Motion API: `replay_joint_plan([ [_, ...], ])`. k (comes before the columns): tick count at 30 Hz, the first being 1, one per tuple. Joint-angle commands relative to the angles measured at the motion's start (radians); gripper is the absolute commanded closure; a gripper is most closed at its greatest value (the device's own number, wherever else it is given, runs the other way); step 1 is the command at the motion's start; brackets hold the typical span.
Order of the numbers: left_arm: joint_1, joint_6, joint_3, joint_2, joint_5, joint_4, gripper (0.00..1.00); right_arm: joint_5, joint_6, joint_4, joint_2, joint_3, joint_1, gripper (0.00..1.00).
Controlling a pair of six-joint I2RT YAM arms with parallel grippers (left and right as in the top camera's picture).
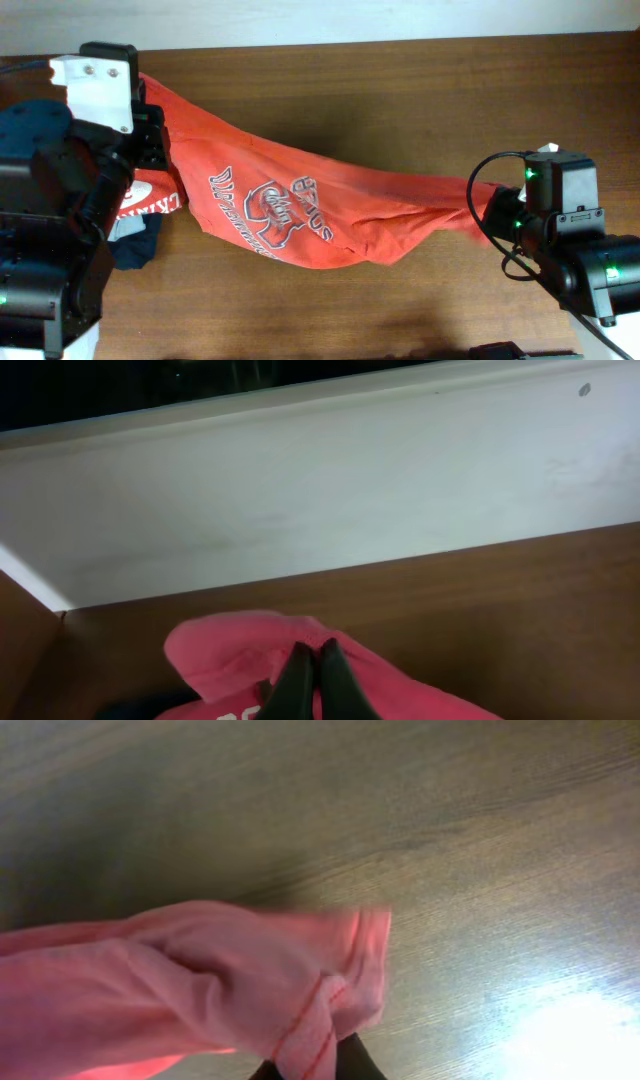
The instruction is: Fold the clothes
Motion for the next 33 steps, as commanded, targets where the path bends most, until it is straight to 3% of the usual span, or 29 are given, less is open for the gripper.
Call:
replay_joint_plan([
  [1,-0.001,-0.009,0.01,-0.01,-0.007,0.008,0.99,-0.002,-0.018,0.005,-0.005,0.01,0.004,0.96],
  [10,-0.001,-0.009,0.01,-0.024,-0.008,0.012,1.0,-0.001,-0.018,0.016,-0.034,0.033,0.004,0.96],
  [18,-0.001,-0.007,0.11,-0.164,0.057,-0.072,0.99,0.014,-0.017,-0.04,-0.167,0.326,0.004,0.96],
  [25,-0.001,-0.012,0.267,-0.249,0.117,-0.133,0.99,0.035,-0.013,-0.13,-0.172,0.577,0.004,0.96],
  [33,-0.001,0.019,0.322,-0.197,0.131,-0.109,1.0,0.149,0.005,-0.189,-0.153,0.612,0.004,0.96],
])
